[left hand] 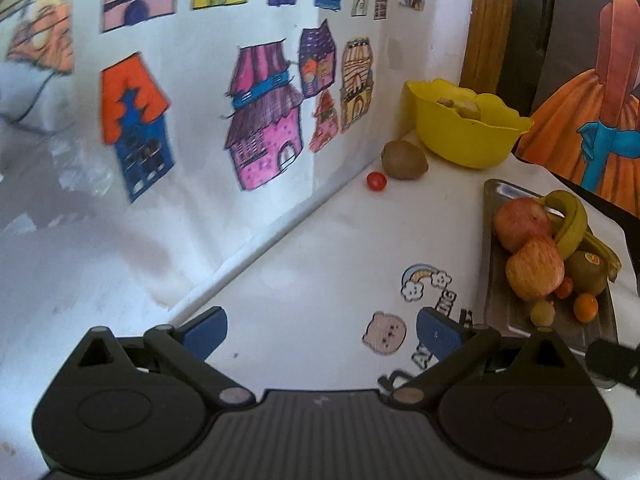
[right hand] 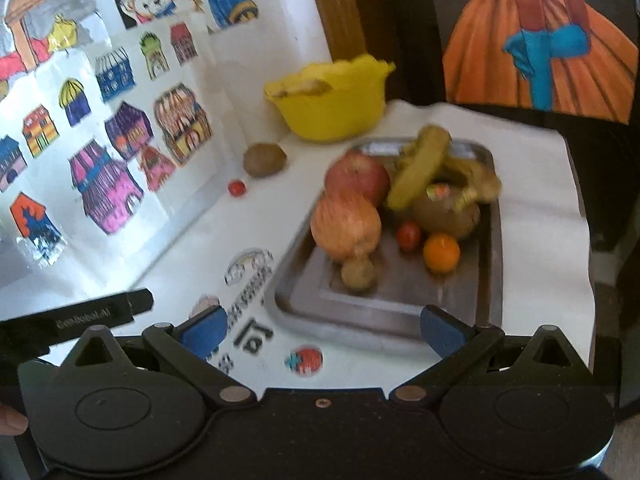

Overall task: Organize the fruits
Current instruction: 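Reach the right tool to the brown kiwi while the left tool reaches the other cherry tomato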

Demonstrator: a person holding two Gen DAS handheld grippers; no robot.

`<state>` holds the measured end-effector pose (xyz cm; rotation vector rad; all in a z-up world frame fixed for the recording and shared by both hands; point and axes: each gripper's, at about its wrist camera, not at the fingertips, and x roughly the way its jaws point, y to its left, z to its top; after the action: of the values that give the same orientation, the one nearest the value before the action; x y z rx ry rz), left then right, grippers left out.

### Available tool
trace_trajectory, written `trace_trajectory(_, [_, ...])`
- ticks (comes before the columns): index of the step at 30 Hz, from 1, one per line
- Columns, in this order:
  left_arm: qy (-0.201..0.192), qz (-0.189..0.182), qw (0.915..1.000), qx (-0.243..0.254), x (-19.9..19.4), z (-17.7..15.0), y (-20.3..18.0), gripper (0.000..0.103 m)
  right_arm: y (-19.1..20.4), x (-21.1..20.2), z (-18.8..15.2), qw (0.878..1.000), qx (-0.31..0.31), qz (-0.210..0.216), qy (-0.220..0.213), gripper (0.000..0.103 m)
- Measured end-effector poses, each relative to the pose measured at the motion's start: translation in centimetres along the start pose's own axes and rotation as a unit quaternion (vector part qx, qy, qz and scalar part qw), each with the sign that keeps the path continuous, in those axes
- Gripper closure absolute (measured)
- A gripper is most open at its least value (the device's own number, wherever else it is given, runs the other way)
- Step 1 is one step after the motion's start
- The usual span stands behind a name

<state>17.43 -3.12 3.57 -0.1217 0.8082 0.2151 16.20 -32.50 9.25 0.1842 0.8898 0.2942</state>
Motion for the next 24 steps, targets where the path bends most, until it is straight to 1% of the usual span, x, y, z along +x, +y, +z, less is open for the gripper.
trace_trajectory(4, [-0.011,-0.016,0.9996,0.019,1.3,1.0,-0.5,0.0,0.1,0.7,2.2,0.999,-0.028,0.012,-0.025,0.001])
trace_trajectory(7, [-0.016,-0.034,0.9983,0.044,3.0,1.9,-1.2,0.0,-0.1,1.9,4.1,0.998,-0.042,0.022,-0.038,0.001])
trace_trajectory(13, [-0.017,-0.065,0.9943,0.082,7.2,3.8,-2.6,0.0,0.4,6.1,8.4,0.997,-0.049,0.048,-0.037,0.001])
trace_trajectory(16, [-0.015,-0.083,0.9908,0.106,9.6,4.7,-3.3,0.0,0.8,9.5,11.6,0.996,-0.058,0.061,-0.024,0.001])
trace_trajectory(18, [-0.015,-0.089,0.9881,0.124,11.2,5.4,-3.7,0.0,1.2,12.0,14.0,0.995,-0.069,0.071,-0.019,0.001])
trace_trajectory(20, [-0.014,-0.088,0.9878,0.127,12.3,6.1,-3.9,0.0,1.6,14.3,15.8,0.994,-0.079,0.075,-0.012,0.001])
trace_trajectory(24, [-0.011,-0.098,0.9899,0.102,14.4,7.6,-4.1,0.0,2.4,18.4,18.0,0.993,-0.086,0.077,0.001,0.001])
